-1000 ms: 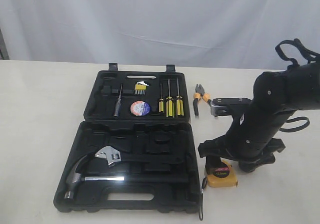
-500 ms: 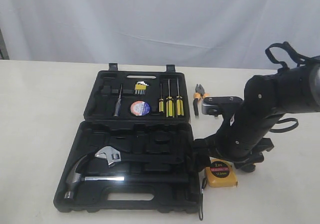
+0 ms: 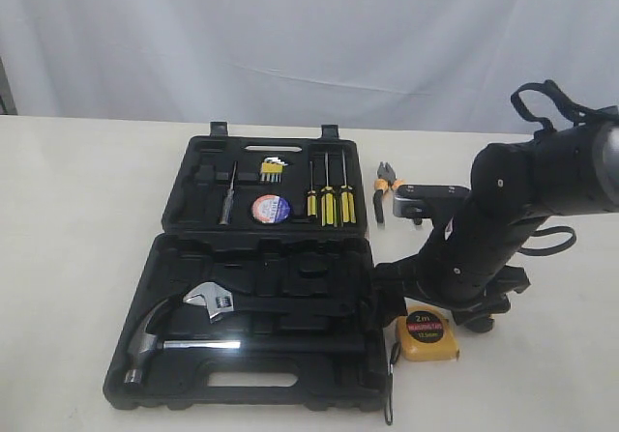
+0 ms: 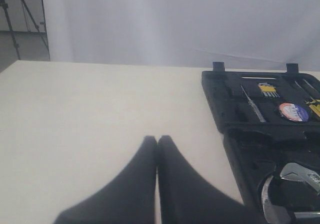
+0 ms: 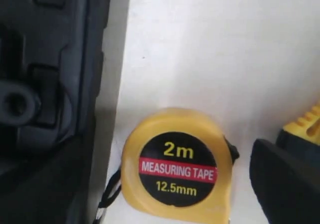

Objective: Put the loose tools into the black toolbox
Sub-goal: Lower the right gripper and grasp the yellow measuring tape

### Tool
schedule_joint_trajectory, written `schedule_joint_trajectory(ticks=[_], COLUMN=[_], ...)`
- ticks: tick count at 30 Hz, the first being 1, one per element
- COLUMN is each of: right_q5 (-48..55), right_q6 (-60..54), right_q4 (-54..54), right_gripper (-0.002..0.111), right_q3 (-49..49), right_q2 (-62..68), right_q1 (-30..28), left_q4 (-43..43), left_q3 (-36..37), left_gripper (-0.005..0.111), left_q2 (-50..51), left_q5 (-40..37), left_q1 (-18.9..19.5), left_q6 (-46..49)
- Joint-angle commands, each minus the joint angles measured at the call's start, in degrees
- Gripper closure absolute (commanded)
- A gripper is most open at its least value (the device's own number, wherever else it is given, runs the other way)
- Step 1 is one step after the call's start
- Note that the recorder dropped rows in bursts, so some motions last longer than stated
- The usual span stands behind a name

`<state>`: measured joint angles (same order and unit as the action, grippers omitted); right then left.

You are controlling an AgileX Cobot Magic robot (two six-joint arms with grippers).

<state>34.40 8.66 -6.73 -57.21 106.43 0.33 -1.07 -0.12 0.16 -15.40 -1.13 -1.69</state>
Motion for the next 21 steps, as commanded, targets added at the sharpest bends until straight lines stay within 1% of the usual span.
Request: schedule_joint_trajectory(ticks=[1, 10, 14, 16, 19, 21], right_q5=[2.6, 4.8, 3.2, 2.8, 1.7, 1.3], right_q6=[1.0, 2.7, 2.7, 2.7, 2.6, 2.5], right_q4=[4.1, 4.4, 4.5, 4.5, 4.5, 4.5], right_gripper=[0.024, 0.024, 0.025, 0.029, 0.039, 0.042], right_q3=[0.6, 0.6, 0.6, 0.6, 0.6, 0.6], right_q2=[1.8, 1.8, 1.8, 1.8, 1.8, 1.8], right_q1=[0.0, 0.0, 0.0, 0.0, 0.0, 0.0], left_q4=[-0.1, -0.1, -0.1, -0.1, -0.1, -0.1], left_q3=[0.1, 0.1, 0.1, 0.1, 0.1, 0.1], left_gripper=[0.107, 0.107, 0.107, 0.107, 0.107, 0.107], left_q2=[-0.2, -0.2, -0.2, -0.2, -0.2, -0.2], left_q5=[0.0, 0.0, 0.0, 0.0, 0.0, 0.0], left_q1=[-0.1, -0.1, -0.1, -0.1, -0.1, -0.1], left_q6=[0.0, 0.0, 0.0, 0.0, 0.0, 0.0])
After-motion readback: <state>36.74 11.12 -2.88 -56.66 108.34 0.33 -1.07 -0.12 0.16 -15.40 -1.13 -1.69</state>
